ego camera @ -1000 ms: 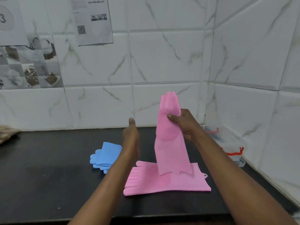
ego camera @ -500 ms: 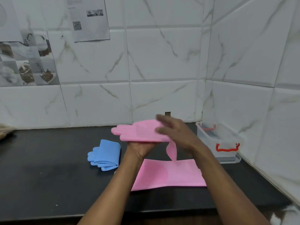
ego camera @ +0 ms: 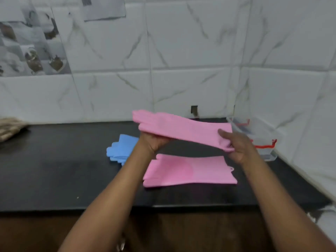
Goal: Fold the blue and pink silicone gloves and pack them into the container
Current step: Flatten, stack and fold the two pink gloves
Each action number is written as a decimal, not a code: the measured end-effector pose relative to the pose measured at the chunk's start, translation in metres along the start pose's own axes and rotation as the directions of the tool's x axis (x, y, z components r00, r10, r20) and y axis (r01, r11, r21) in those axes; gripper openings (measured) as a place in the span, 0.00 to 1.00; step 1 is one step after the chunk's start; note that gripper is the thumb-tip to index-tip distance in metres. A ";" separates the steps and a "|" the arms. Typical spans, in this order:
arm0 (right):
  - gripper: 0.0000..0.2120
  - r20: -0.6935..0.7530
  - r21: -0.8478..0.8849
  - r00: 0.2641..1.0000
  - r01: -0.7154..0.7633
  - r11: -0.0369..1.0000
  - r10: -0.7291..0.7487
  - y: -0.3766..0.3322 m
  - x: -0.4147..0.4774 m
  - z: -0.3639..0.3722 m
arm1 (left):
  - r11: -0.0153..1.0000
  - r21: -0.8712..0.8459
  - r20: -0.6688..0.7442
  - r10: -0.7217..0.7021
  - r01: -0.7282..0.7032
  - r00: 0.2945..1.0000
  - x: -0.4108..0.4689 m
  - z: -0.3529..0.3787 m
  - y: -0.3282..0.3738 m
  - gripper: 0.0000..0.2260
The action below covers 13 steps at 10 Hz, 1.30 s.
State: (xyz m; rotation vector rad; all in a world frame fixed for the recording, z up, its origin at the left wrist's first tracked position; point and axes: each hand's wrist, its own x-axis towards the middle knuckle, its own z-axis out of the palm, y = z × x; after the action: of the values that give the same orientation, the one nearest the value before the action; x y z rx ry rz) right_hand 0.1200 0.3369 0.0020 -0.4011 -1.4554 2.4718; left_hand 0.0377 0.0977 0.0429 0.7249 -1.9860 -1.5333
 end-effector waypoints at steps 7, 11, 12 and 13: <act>0.15 -0.096 -0.847 0.981 0.008 0.532 -0.169 0.052 0.002 -0.046 | 0.991 0.075 0.697 -0.129 0.107 0.706 0.029 -0.053 -0.101 0.10; 0.13 -0.094 -0.940 0.928 0.037 0.340 -0.361 0.062 -0.001 -0.043 | 0.974 0.206 0.699 -0.076 -0.099 0.712 0.033 -0.050 -0.104 0.06; 0.09 -0.100 -0.938 0.896 0.060 0.340 -0.434 0.062 -0.009 -0.041 | 0.910 0.293 0.669 0.024 -0.294 0.743 0.027 -0.047 -0.103 0.09; 0.07 -0.102 -0.936 0.879 0.073 0.344 -0.466 0.052 -0.016 -0.043 | 0.699 0.433 0.610 0.239 -0.570 0.756 0.011 -0.047 -0.104 0.17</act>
State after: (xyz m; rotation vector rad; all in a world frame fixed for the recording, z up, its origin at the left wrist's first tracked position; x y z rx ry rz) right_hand 0.1465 0.3415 -0.0617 -0.6648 -2.3463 0.9758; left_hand 0.0722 0.0357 -0.0473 0.0036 -2.8541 -0.8392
